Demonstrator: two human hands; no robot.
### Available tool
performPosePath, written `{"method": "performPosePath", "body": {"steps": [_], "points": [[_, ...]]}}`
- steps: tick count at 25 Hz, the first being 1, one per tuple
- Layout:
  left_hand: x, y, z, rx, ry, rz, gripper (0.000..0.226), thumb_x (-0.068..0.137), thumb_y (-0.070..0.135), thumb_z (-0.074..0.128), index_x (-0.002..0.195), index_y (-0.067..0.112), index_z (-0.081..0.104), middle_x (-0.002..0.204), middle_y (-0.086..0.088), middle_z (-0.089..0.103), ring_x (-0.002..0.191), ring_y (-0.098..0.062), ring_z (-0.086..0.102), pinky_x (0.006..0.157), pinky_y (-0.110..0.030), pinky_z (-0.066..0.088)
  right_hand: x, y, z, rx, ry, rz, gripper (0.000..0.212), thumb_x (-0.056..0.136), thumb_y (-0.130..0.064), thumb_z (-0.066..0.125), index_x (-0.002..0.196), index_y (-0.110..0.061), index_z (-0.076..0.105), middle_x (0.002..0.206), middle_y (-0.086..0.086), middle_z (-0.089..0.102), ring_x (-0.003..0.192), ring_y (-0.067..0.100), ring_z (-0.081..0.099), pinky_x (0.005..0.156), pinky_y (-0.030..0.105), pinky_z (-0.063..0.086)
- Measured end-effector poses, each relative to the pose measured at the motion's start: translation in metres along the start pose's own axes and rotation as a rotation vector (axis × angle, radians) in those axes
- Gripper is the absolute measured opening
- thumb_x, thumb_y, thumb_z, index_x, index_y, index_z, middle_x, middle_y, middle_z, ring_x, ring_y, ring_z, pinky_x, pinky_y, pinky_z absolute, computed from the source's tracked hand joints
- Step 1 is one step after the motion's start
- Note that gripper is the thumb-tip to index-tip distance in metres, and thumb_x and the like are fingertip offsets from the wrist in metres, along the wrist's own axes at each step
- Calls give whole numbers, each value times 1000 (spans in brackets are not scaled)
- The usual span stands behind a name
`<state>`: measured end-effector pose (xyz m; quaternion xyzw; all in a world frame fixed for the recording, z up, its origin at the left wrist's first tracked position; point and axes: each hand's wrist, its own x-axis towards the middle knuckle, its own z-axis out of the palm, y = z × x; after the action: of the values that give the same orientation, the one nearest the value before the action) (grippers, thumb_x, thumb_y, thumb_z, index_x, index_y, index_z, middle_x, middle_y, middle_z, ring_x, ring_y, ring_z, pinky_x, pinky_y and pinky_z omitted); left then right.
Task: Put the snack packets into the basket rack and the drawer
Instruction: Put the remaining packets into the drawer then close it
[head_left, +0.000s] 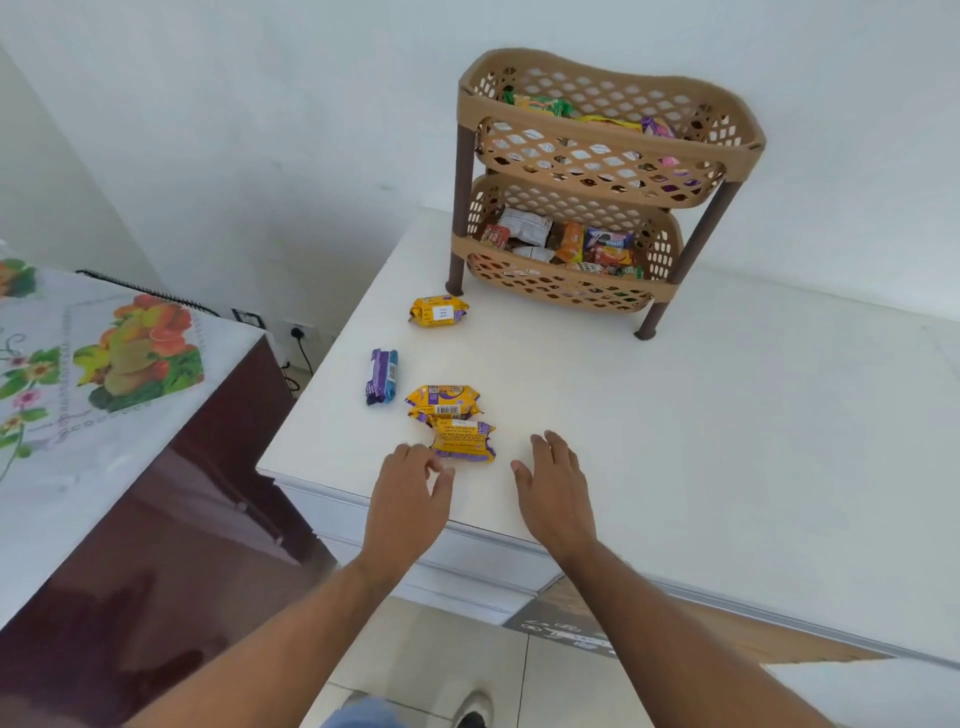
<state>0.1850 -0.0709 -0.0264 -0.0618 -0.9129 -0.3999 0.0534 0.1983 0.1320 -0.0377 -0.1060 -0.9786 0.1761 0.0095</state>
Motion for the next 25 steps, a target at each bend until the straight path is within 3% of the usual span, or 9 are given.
{"method": "performPosePath", "body": {"steps": [3, 5, 7, 9, 12, 14, 19, 25], "points": [[-33, -12, 7, -248, -23, -312, 28, 92, 35, 66, 75, 22, 48, 71, 10, 52, 69, -17, 51, 61, -27, 38, -7, 1, 7, -2, -62, -25, 60, 104, -34, 46, 155, -7, 29, 164, 13, 22, 150, 28, 21, 122, 39, 20], [-49, -24, 7, -442, -143, -594, 42, 93, 45, 62, 71, 16, 42, 62, 9, 49, 61, -20, 45, 58, -29, 36, -8, -1, 11, -49, -72, -27, 59, 105, -34, 42, 156, -8, 27, 165, 13, 18, 152, 27, 16, 123, 40, 16], [-46, -38, 3, -658, -223, -842, 41, 99, 42, 59, 76, 10, 49, 69, -4, 53, 62, -20, 50, 58, -31, 42, -5, -6, 14, -88, -86, 9, 56, 106, -35, 39, 154, -9, 30, 165, 13, 17, 153, 26, 14, 123, 40, 15], [-37, -48, -4, -866, -223, -975, 32, 104, 34, 55, 93, 4, 61, 85, -10, 65, 77, -21, 66, 66, -31, 50, -1, -13, 16, -102, -101, 63, 57, 106, -38, 38, 153, -7, 28, 166, 12, 14, 154, 26, 10, 123, 43, 14], [-24, -61, -14, -1097, -222, -970, 22, 107, 25, 50, 105, 7, 63, 103, -11, 71, 102, -23, 70, 80, -34, 53, 5, -22, 24, -107, -138, 147, 65, 106, -45, 32, 157, -7, 18, 168, 11, 3, 155, 25, -2, 123, 49, 9], [-20, -69, -16, -1150, -206, -978, 19, 106, 23, 51, 109, 8, 61, 109, -11, 71, 107, -25, 68, 86, -37, 53, 7, -24, 29, -135, -157, 175, 69, 106, -49, 25, 160, -8, 9, 169, 9, -4, 155, 23, -8, 123, 52, 6], [-18, -79, -8, -1269, -165, -998, 13, 104, 21, 55, 102, 8, 57, 104, -13, 68, 97, -26, 68, 84, -38, 55, 6, -20, 35, -173, -149, 193, 71, 105, -53, 17, 161, -13, -1, 169, 6, -11, 154, 19, -13, 124, 50, 0], [-24, -91, 2, -1206, -103, -993, 27, 97, 29, 66, 102, 4, 57, 98, -15, 69, 91, -27, 72, 75, -34, 61, 5, -14, 38, -147, -122, 180, 71, 104, -55, 15, 162, -17, 0, 169, 2, -10, 154, 16, -13, 125, 45, -3]]}}
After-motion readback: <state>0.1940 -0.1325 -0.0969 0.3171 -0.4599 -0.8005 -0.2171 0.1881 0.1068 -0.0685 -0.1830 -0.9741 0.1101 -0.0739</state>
